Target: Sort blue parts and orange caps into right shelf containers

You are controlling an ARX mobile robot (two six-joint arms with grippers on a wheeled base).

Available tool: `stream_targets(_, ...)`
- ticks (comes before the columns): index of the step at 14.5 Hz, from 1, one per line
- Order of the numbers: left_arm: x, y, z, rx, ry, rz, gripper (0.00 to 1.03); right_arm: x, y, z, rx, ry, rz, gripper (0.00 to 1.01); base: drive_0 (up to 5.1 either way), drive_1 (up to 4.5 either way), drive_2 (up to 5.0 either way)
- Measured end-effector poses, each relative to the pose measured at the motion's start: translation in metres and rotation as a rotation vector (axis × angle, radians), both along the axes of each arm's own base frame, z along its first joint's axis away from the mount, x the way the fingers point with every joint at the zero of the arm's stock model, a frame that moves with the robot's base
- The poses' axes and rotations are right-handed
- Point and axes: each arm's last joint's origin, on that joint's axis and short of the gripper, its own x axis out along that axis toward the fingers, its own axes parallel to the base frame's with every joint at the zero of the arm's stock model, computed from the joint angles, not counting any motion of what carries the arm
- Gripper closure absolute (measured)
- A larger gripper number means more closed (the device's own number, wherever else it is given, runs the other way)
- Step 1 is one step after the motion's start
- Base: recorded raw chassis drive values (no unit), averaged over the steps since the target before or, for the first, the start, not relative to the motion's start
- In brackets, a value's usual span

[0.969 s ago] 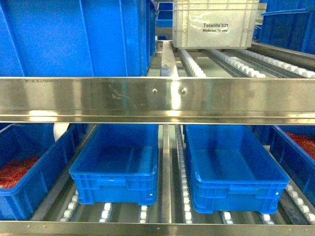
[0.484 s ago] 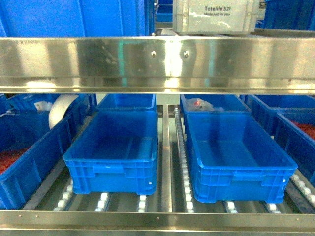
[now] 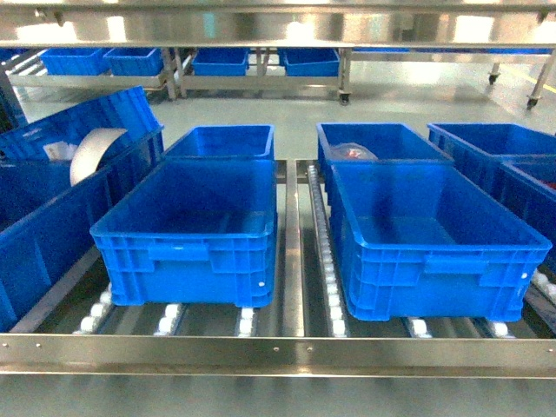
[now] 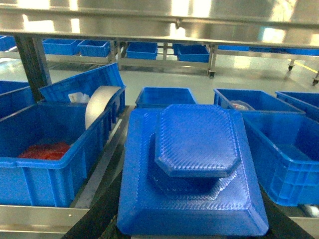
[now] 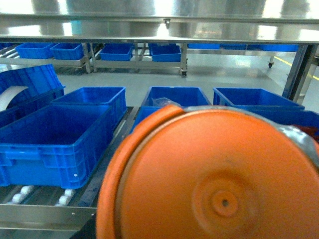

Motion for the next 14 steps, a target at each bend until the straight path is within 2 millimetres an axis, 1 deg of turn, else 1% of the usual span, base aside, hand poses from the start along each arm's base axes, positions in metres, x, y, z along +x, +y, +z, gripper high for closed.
stream_targets(14,0.0,0.0,0.0,0.0,0.0,0.0,0.63,0.0,0.0,0.0,0.0,0.0,0.0,0.57,0.0,0.0,0.0)
